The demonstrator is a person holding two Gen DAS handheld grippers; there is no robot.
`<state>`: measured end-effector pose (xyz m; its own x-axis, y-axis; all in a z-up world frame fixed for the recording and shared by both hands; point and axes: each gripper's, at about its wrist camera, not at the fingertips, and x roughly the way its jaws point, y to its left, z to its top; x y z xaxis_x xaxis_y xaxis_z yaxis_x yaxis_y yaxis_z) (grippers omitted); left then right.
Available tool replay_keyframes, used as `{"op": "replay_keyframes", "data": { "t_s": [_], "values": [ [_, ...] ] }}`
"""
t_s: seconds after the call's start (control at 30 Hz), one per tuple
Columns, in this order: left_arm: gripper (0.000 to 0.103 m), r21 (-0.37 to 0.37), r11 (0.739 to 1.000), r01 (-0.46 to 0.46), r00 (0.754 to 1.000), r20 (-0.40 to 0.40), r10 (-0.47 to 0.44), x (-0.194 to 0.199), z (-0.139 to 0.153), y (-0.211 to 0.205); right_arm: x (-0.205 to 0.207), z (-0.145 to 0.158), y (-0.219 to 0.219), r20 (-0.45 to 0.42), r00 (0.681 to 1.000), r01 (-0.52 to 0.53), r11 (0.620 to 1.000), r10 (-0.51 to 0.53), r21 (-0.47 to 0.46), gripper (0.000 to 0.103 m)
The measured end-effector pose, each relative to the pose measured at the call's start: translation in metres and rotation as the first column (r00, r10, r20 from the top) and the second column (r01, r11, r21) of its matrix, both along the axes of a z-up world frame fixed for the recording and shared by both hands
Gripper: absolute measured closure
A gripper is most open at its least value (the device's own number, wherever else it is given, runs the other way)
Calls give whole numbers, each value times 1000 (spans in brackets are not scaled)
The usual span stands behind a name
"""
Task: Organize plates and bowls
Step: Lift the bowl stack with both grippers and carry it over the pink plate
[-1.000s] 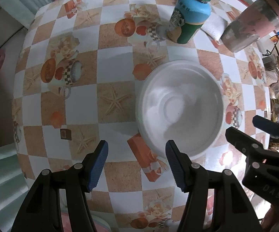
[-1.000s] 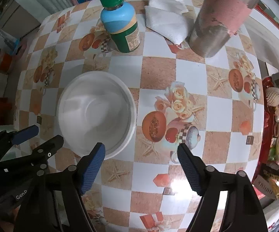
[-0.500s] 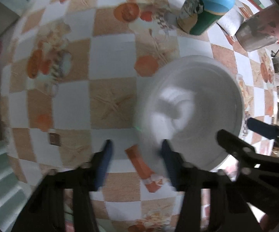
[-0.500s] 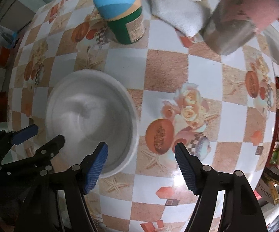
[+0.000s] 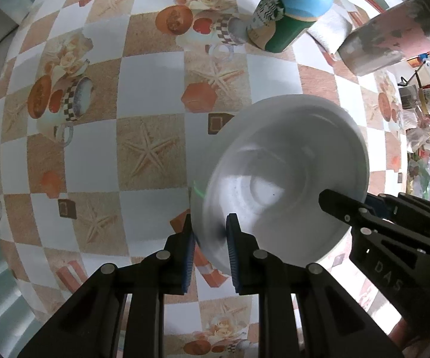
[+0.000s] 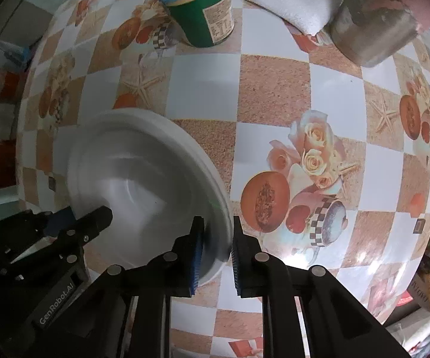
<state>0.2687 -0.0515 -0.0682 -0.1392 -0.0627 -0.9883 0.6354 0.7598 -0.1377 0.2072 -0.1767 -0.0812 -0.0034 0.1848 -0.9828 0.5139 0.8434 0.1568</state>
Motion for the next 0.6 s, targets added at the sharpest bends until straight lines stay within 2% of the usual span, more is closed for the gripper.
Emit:
{"op": "replay_keyframes", "data": {
  "t_s": [0.17,0.33,0.6],
  "values": [
    [81,-2,1000,28,999,36,-28,-15,19,3,-9,14,-3,17,999,31,999,-32,13,85],
    [81,2,998,65,994,91,-65,-31,33,9,-26,24,7,17,999,33,999,-33,14,85],
    [81,-5,995,97,987,133,-95,-54,48,25,-50,48,26,33,998,46,999,-46,11,84]
  ]
}}
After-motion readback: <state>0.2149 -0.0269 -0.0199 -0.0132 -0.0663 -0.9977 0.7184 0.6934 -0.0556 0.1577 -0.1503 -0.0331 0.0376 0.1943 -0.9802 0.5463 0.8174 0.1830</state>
